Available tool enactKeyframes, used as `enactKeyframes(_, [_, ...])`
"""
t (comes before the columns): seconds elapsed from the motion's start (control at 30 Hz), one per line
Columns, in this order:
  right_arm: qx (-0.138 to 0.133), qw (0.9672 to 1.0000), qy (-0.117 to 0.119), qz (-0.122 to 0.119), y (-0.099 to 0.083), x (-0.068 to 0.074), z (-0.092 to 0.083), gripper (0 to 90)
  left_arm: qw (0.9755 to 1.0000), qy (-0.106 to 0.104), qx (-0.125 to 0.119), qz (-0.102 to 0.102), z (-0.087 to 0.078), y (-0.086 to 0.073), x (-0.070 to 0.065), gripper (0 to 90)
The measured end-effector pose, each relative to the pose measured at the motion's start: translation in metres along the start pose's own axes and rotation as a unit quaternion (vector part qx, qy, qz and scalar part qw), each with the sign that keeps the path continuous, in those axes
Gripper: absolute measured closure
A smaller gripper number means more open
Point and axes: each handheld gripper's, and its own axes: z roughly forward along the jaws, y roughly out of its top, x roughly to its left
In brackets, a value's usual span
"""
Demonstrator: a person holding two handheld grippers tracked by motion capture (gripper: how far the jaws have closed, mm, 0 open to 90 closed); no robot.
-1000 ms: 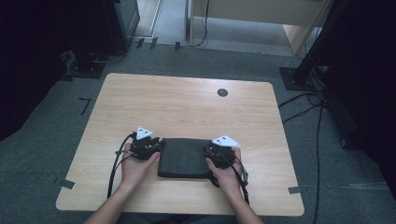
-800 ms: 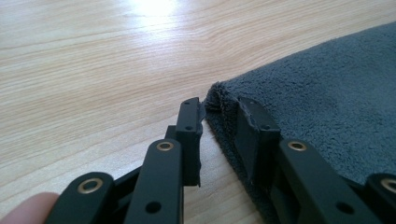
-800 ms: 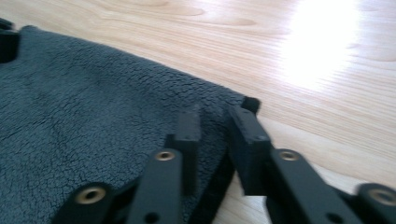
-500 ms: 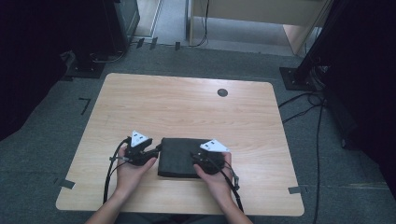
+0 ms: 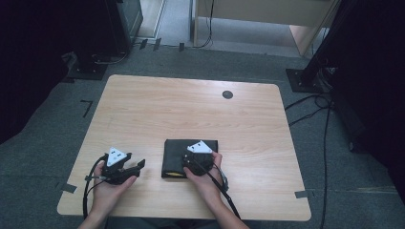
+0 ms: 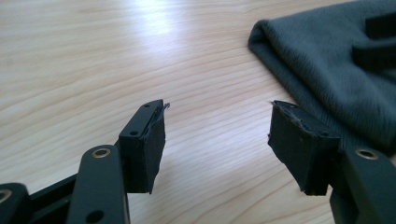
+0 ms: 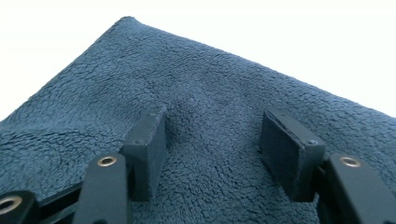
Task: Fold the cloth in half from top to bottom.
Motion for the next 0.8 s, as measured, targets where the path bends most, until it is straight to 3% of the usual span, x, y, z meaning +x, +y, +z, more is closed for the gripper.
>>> enactKeyframes(0.03, [-0.002, 1.0, 0.001, -0.001, 0.008, -0.005, 0.011, 41.5, 1.0, -0.002, -0.003, -0.008, -0.002, 0.0, 0.003, 36.4])
enactKeyframes(0.1, [-0.004, 1.0, -0.002, 0.003, 0.012, -0.007, 0.016, 41.5, 1.0, -0.002, -0.004, -0.006, -0.003, 0.0, 0.004, 36.5])
enactKeyframes(0.27, [-0.004, 0.9993, -0.033, 0.014, 0.038, -0.02, 0.046, 41.4, 0.9999, 0.0, -0.005, -0.012, -0.005, -0.001, 0.008, 36.5])
enactKeyframes(0.5, [-0.012, 0.999, -0.041, -0.011, 0.059, -0.044, 0.073, 36.1, 0.9999, 0.001, -0.004, -0.015, -0.009, -0.005, 0.014, 36.5])
enactKeyframes(0.6, [-0.012, 0.9991, -0.04, -0.009, 0.062, -0.051, 0.077, 34.0, 0.9998, 0.001, -0.001, -0.021, -0.009, -0.005, 0.016, 36.6])
enactKeyframes(0.73, [-0.006, 0.999, -0.041, 0.015, 0.062, -0.052, 0.074, 29.0, 0.9998, 0.002, 0.004, -0.018, -0.009, -0.006, 0.016, 36.6])
enactKeyframes(0.8, [-0.004, 0.9985, -0.037, 0.04, 0.06, -0.048, 0.063, 22.5, 0.9998, 0.003, 0.007, -0.019, -0.01, -0.007, 0.016, 36.5])
